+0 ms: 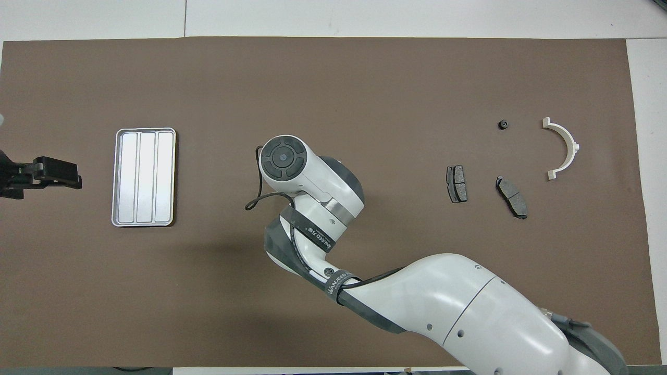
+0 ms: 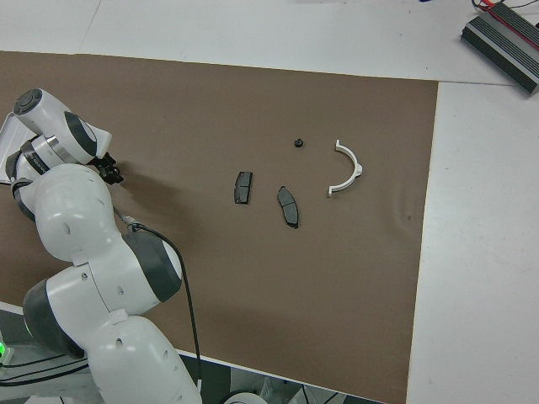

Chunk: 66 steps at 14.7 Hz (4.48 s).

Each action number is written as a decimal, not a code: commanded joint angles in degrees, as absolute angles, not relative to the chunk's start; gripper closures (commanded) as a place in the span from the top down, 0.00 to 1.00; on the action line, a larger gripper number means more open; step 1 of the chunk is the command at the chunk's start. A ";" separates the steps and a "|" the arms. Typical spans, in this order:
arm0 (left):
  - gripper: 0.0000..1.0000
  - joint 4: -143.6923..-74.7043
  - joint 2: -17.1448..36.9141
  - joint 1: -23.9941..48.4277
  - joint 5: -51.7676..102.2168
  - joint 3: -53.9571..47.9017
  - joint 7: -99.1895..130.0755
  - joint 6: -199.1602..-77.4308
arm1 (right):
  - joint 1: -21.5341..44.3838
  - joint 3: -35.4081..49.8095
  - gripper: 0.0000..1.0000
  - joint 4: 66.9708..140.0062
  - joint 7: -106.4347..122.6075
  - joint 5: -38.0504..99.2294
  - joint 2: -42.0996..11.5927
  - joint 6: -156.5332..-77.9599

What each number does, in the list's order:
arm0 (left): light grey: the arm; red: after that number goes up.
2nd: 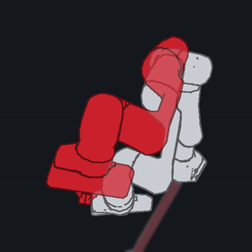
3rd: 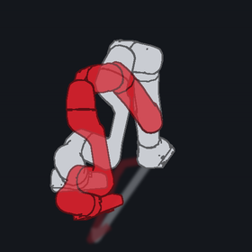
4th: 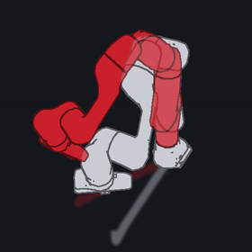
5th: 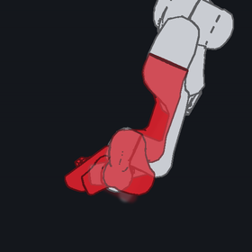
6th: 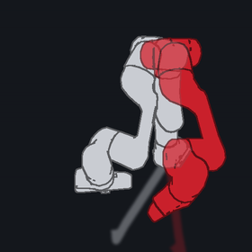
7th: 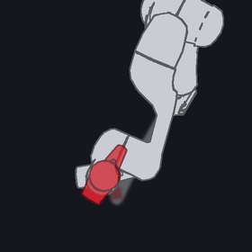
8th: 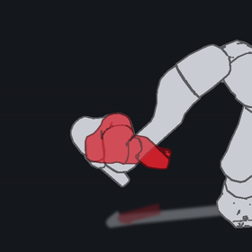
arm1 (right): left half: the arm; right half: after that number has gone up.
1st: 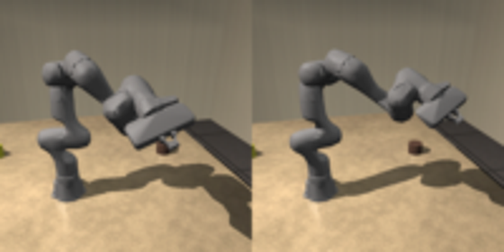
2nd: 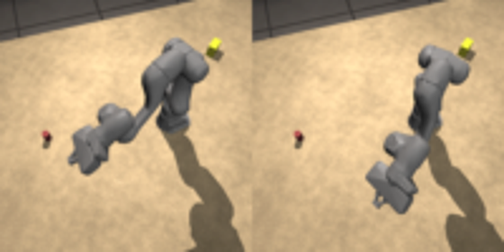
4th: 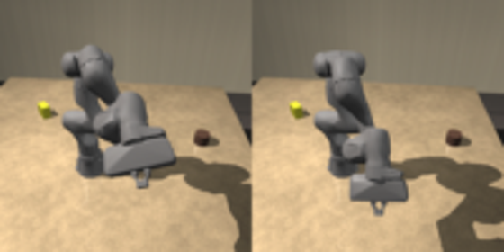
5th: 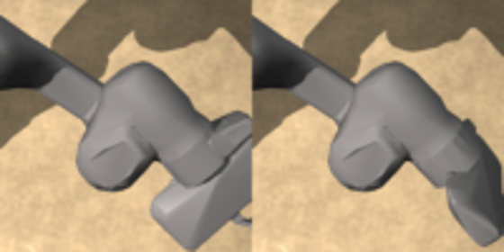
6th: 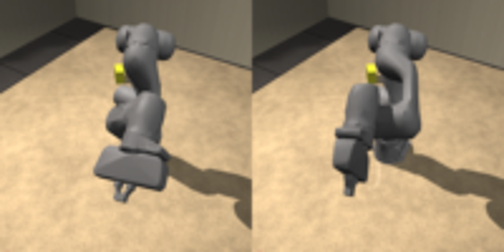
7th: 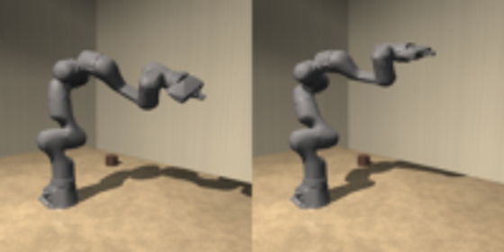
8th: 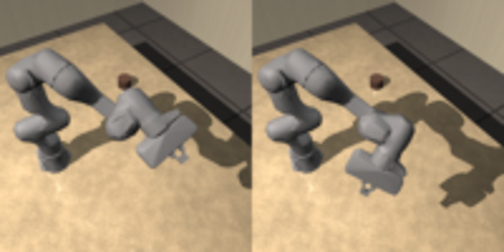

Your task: Pick bearing gear from pile to tray

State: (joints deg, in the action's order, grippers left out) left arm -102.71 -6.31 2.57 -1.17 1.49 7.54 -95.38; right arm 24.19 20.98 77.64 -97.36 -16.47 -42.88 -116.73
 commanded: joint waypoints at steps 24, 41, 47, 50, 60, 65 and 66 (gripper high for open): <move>1.00 -110.73 20.13 35.94 -0.97 1.06 47.46 -133.93 | -18.36 21.27 1.00 90.26 -34.63 -19.51 -35.59 -124.26; 0.00 -112.78 19.16 36.04 -1.05 1.49 46.94 -137.04 | -19.86 21.36 0.00 90.53 -31.47 -19.34 -37.27 -126.48; 0.00 -97.83 10.92 18.32 -1.41 1.76 20.19 -108.05 | -19.43 21.45 0.00 90.09 -31.46 -19.25 -37.09 -124.20; 0.00 -98.70 7.74 4.88 -1.32 1.93 -2.73 -102.14 | -18.90 21.97 0.00 87.64 -29.20 -19.34 -35.78 -118.50; 0.00 -126.29 1.58 -0.89 -1.14 1.76 -11.17 -130.06 | -11.18 30.50 0.00 76.64 -37.40 -14.51 -24.62 -91.23; 0.00 -128.31 3.16 0.61 -1.14 1.76 -8.71 -133.93 | -1.33 31.90 0.00 76.90 -64.29 -10.38 -23.91 -94.73; 0.00 -128.58 3.43 0.88 -1.14 1.76 -7.92 -134.47 | -0.01 32.08 0.00 77.43 -69.03 -9.15 -23.99 -96.05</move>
